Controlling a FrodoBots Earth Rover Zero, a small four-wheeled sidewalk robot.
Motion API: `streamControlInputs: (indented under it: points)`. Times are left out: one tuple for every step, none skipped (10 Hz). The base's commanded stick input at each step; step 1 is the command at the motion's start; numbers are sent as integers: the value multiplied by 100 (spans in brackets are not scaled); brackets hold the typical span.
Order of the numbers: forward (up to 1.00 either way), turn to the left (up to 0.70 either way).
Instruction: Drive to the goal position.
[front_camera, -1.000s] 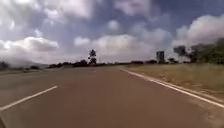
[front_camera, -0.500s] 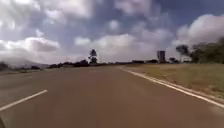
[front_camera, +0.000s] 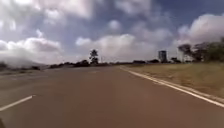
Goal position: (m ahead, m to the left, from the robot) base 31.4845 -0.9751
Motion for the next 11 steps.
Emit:
streamControlInputs:
  points:
    - [100, 0]
    - [100, 0]
    - [100, 0]
    - [100, 0]
    - [100, 0]
    - [100, 0]
    - [100, 0]
    - [100, 0]
    - [100, 0]
    - [100, -7]
    - [100, -18]
